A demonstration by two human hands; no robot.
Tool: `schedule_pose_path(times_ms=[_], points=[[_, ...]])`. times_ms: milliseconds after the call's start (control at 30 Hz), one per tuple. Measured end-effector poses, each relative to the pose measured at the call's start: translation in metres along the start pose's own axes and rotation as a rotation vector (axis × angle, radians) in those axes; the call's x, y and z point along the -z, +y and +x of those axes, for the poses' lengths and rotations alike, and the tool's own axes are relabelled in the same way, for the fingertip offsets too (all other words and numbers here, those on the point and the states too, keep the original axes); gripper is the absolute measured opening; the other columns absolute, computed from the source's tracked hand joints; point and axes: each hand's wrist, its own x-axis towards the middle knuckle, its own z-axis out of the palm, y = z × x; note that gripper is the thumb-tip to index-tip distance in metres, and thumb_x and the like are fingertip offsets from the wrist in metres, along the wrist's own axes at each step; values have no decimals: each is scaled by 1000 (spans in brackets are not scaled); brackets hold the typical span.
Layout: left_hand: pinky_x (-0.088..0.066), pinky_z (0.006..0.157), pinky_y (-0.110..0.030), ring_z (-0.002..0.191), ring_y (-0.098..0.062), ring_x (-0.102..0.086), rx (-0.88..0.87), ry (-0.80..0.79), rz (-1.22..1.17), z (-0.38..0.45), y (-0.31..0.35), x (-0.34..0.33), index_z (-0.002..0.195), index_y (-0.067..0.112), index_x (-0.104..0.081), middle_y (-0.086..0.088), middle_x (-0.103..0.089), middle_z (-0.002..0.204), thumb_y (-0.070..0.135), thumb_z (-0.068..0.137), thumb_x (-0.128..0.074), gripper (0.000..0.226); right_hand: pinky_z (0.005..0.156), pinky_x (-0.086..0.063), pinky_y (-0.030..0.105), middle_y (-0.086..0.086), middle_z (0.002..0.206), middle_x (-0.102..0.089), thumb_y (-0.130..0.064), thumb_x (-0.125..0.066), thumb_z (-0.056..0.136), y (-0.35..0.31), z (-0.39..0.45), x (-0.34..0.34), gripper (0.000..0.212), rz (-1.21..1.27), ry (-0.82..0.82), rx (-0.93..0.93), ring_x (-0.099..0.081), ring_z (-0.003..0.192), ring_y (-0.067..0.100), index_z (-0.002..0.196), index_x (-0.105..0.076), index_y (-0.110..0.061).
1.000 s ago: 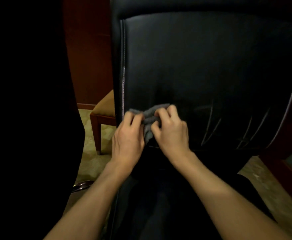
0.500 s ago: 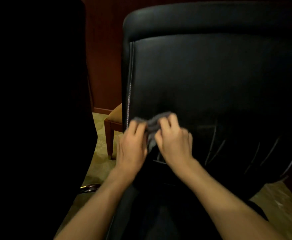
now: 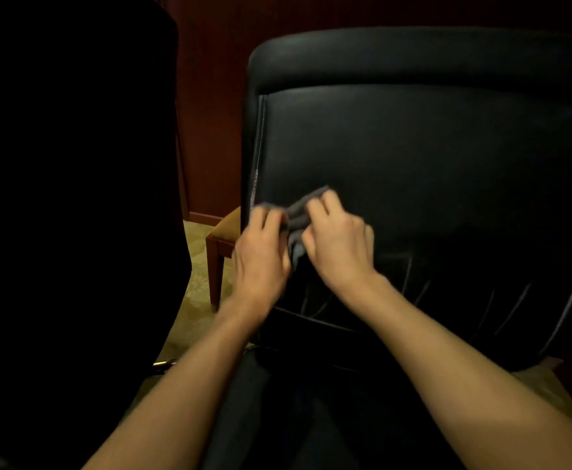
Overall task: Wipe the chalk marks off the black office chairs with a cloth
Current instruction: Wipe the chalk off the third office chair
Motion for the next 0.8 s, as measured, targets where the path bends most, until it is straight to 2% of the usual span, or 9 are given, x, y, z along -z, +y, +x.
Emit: schedule_pose_path(times_ms=[100,167,267,367,433,500,600,667,800], points=[[-52,64,-34,84,-20,-59,62,-99,3,-52,-7,-3,111,11,-59,-4,-52,112,23,88,-47,29,48,-38,31,9,104,-58,-20,-76,78,-4,-31,-14,28,-28,-159,164,-68,73,30,101,-61,-13],[-49,63,-33,83,-22,-59,101,-88,9,-63,-8,0,108,10,-58,-5,-52,109,20,88,-49,25,48,-33,30,8,105,-58,-22,-75,80,-4,-36,-11,27,-43,-203,220,-68,70,27,102,-61,-14],[-48,70,-37,85,-25,-57,111,81,-60,-30,5,12,106,7,-59,-11,-54,108,13,92,-52,17,44,-30,29,11,91,-62,-20,-78,66,-5,-7,7,27,-66,40,197,-61,54,33,86,-62,-13],[-46,73,-38,86,-26,-57,71,217,-80,15,23,26,104,6,-60,-13,-55,105,8,92,-58,12,59,-32,37,8,88,-63,-22,-65,72,-2,25,22,14,-161,267,152,-56,73,35,84,-61,-14],[-48,71,-45,85,-31,-59,80,178,-47,23,26,21,104,7,-59,-13,-55,106,9,91,-57,13,65,-25,39,7,87,-63,-24,-56,74,5,28,17,15,-216,258,137,-52,80,34,84,-61,-14],[-49,67,-44,85,-34,-61,116,73,18,6,21,8,106,9,-59,-13,-54,109,14,89,-55,19,66,-26,40,9,86,-62,-28,-49,73,8,12,3,23,-246,177,172,-52,81,33,85,-61,-13],[-46,66,-34,88,-27,-62,143,-64,81,-37,8,-6,113,13,-59,-8,-54,115,15,86,-59,27,64,-31,40,10,82,-61,-22,-64,73,7,-23,-18,14,-242,106,287,-53,76,31,82,-61,-12],[-51,68,-33,91,-23,-63,156,-121,101,-51,4,-1,115,17,-57,-3,-53,115,16,87,-59,28,63,-32,39,10,81,-61,-18,-72,73,8,-36,-19,14,-246,72,368,-53,75,30,80,-61,-11],[-52,54,-43,78,-35,-64,-14,-13,119,-22,4,20,109,15,-57,-8,-54,108,20,89,-52,21,63,-29,41,13,77,-55,-15,-69,74,12,-15,4,13,-201,224,395,-50,74,32,75,-56,-11]])
